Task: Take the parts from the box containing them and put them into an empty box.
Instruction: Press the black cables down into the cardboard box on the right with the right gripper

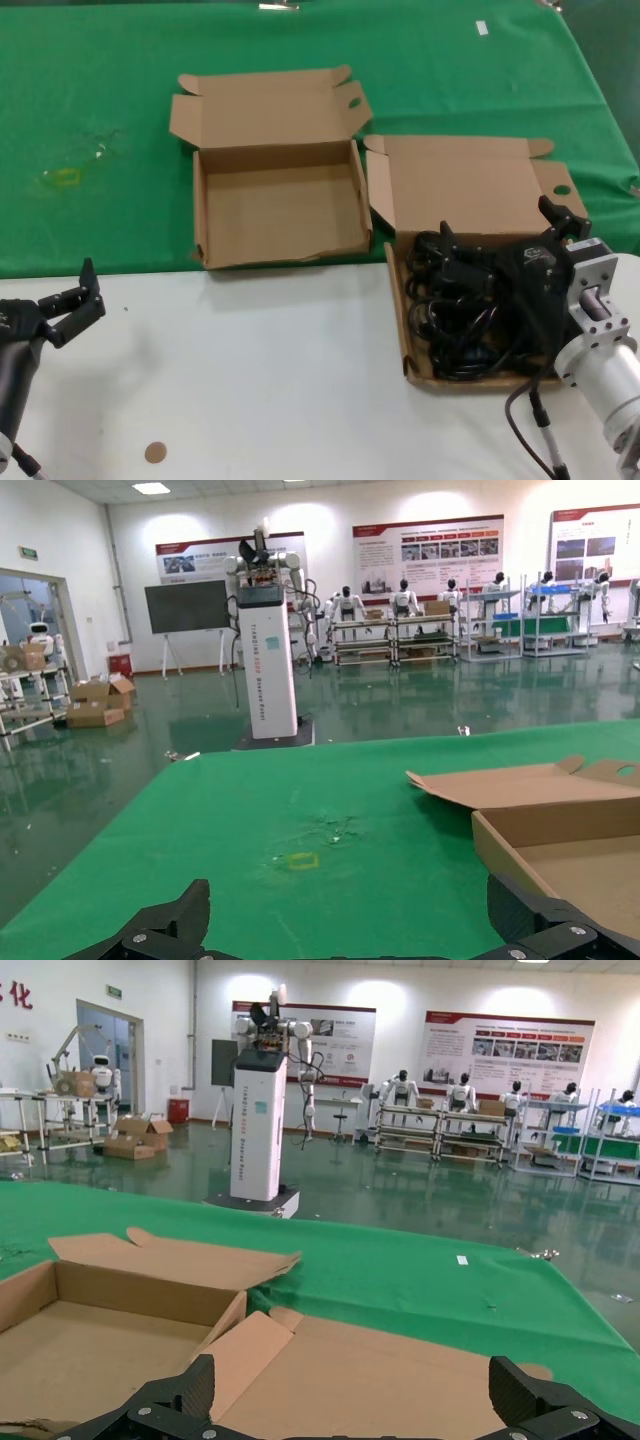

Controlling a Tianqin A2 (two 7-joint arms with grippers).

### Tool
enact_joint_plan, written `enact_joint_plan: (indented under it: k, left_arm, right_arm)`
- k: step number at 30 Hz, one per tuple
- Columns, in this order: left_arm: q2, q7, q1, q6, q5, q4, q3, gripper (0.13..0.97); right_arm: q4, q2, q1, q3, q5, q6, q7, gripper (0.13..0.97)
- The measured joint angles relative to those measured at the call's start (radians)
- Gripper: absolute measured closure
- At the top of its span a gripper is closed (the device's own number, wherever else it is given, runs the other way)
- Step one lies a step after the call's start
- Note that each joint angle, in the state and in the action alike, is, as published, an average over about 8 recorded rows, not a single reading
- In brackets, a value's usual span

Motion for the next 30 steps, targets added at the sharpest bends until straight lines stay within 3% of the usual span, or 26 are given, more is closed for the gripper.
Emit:
enact_joint_plan:
  k: [26,30]
  left_arm:
    - [0.0,0.0,0.0,0.0,0.0,0.0,0.0,0.142]
    - [0.0,0.0,0.0,0.0,0.0,0.0,0.0,0.181]
  right_arm:
    - [0.0,0.0,0.0,0.0,0.0,0.0,0.0,0.129]
    - [0.0,0.0,0.0,0.0,0.0,0.0,0.0,0.129]
